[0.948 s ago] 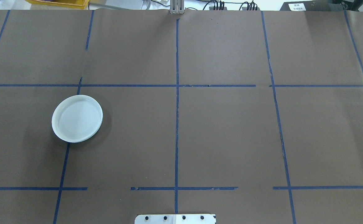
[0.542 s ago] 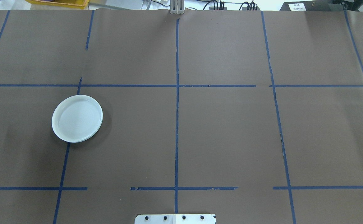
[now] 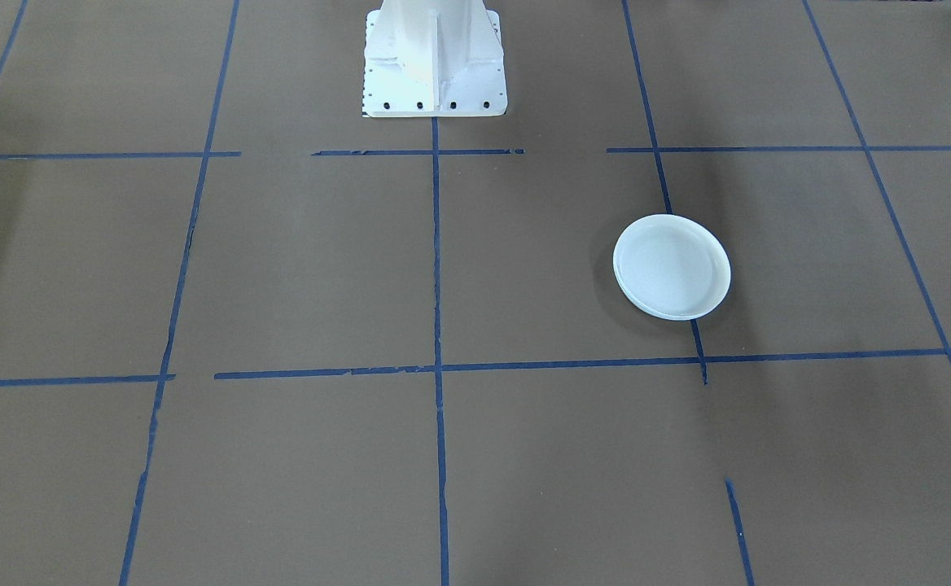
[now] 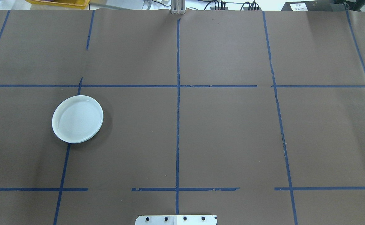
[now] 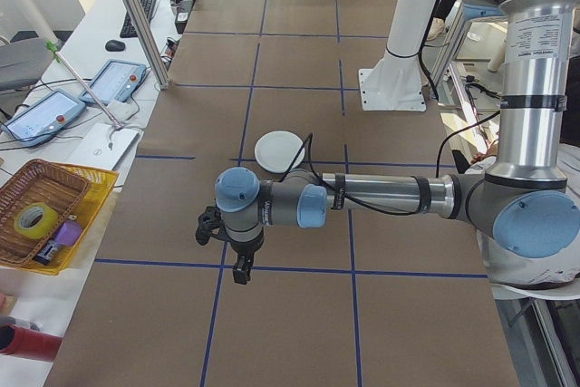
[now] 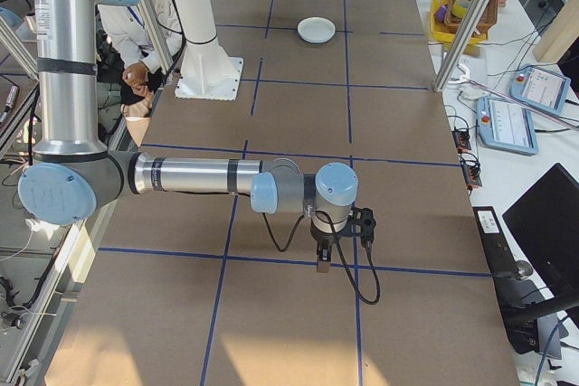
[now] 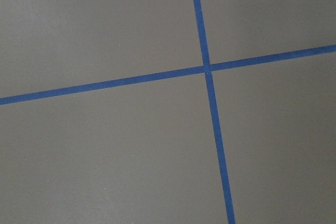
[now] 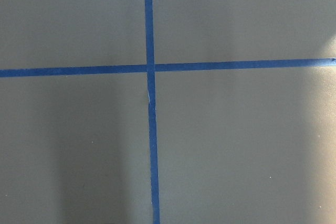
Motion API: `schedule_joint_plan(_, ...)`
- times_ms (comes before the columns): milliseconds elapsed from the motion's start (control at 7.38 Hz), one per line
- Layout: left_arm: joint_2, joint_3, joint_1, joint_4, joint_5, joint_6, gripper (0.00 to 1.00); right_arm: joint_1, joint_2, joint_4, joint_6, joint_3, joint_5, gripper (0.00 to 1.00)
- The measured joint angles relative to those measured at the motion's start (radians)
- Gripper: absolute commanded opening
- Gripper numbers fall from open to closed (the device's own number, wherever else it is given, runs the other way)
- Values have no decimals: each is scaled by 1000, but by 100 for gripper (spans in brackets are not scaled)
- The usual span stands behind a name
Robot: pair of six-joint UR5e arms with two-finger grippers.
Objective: Stack plate in center
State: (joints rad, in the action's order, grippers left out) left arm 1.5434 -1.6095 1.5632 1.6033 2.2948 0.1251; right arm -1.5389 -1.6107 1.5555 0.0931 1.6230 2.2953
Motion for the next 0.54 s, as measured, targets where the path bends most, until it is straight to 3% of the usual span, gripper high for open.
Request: schedule_joint_plan(542,-8,0,-1,5,4,4,100,0,0,0,0,0,0,100)
